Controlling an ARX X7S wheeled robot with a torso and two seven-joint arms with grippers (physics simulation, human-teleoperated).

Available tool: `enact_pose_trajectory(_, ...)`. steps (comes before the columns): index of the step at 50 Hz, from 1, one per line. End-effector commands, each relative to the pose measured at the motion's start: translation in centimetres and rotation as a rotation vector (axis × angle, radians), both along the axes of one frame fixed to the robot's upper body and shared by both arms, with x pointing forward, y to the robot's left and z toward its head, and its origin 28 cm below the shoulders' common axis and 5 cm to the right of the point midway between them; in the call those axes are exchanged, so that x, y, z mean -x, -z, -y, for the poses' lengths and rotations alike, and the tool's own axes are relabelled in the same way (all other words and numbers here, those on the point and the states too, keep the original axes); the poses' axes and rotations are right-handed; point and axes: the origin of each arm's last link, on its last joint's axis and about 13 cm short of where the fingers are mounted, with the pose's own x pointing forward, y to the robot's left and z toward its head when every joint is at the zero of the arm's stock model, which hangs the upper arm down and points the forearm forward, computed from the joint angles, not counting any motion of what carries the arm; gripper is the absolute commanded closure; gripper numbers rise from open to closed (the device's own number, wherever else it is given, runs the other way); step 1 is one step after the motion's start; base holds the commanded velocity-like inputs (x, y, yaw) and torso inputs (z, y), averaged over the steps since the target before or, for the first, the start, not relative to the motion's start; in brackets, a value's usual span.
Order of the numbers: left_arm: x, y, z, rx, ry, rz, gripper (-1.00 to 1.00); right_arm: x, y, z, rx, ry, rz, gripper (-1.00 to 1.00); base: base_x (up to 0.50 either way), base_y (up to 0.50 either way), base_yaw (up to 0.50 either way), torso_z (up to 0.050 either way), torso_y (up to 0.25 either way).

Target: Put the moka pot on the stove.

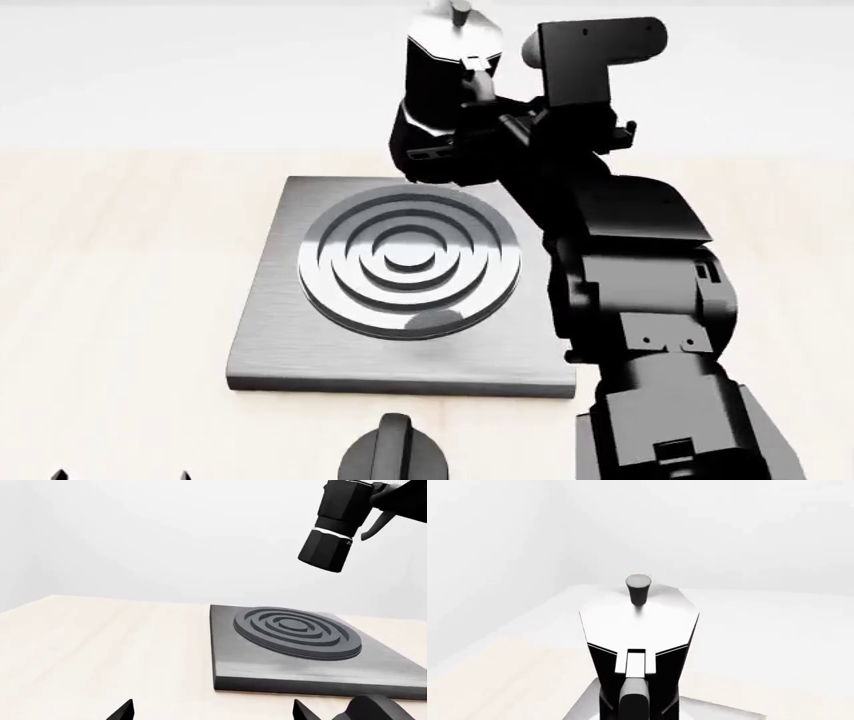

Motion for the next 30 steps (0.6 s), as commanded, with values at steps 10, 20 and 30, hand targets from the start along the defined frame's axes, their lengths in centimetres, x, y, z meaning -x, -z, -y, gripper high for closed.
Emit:
enact_pose_trajectory(10,-0.2,-0.4,-0.1,-0.003,-0.009,0.03,-1.0,0.0,0.6,-2.5,0.016,-0.044,-0.045,1.0,0.0,0.0,0.0,0.0,0.001)
enact_pose_trajectory(20,-0.2,-0.4,-0.1,-0.002,-0.005,0.029,-1.0,-0.1,-1.1,-3.6,0.088,-0.062,-0.021,1.0,0.0,0.0,0.0,0.0,0.001)
enact_pose_trajectory(30,-0.1,-0.4,-0.2,0.001,-0.003,0.03,-1.0,-0.1,-1.9,-4.4,0.124,-0.075,-0.008,1.0,0.0,0.0,0.0,0.0,0.001)
